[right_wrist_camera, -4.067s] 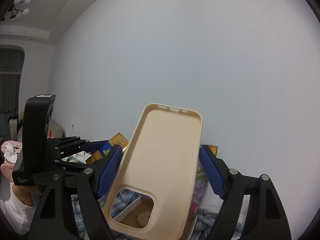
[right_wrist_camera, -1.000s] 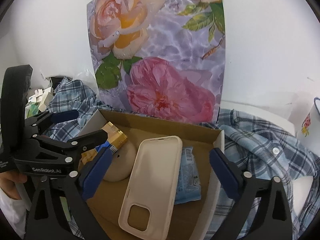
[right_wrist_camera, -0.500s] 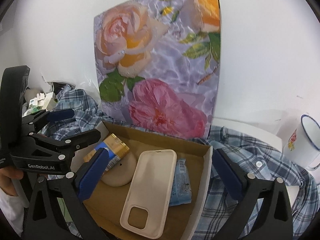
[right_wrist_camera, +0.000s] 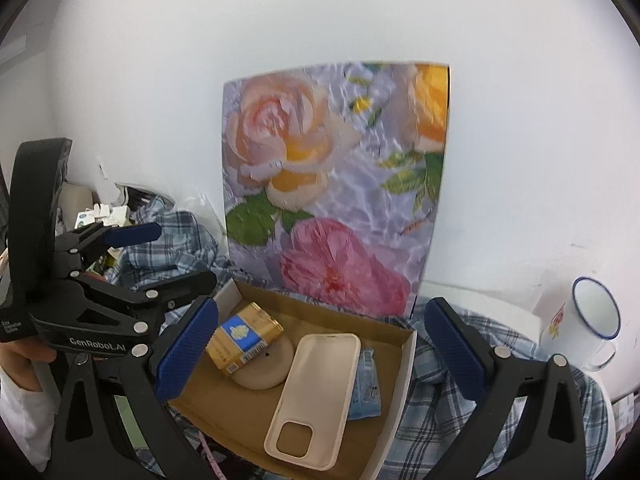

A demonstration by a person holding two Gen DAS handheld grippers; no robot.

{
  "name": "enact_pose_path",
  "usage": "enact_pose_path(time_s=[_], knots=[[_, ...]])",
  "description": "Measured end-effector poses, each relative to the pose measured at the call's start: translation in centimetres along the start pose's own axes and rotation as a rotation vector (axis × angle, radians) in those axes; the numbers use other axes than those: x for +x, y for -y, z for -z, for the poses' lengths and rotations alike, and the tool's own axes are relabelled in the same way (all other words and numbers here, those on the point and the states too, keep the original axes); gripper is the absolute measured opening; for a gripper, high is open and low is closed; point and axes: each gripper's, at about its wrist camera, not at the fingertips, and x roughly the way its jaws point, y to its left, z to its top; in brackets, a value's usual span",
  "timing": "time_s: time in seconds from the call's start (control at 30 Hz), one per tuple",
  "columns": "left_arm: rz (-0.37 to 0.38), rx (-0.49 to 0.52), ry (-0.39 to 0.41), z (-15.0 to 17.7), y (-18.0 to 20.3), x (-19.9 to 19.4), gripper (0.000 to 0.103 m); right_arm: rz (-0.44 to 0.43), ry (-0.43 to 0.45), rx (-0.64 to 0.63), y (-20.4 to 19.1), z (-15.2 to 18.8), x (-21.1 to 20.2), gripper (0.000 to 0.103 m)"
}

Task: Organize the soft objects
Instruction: 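Withdraw both tools up and back from the box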

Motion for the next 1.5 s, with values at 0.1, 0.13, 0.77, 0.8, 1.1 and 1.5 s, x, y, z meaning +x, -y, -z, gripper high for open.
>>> enact_pose_path(time_s=[0.1, 0.13, 0.77, 0.8, 1.1, 1.5], knots=[[0.005, 0.01, 0.025, -0.4, 0.3, -1.2, 0.103, -0.004, 0.028, 0.002, -0.3, -0.5, -1.1, 0.103], [0.005, 0.012, 0.035, -0.5, 0.4, -1.6, 0.103, -0.004, 0.035, 0.0, -0.3, -0.6, -1.5, 0.103], [0.043, 0.023, 0.226, -2.6, 1.9, -10.4, 0.103, 0.006, 0.213, -0.053, -3.5, -3.0, -9.8, 0.103], [0.047, 0.025, 0.235, -2.7, 2.0, -10.9, 0.103, 0.005, 0.219, -0.057, -3.8, -3.1, -10.1, 0.103], [0.059, 0.023, 0.319, -3.0, 2.0, -15.3, 0.103, -0.016, 0.292, -0.074, -4.8, -3.6, -13.2, 0.103], [0.029, 0.05, 0.373, -2.3, 2.6, -20.3, 0.103, -0.017, 0.309, -0.152, -7.0, -3.1, -16.3, 0.103]])
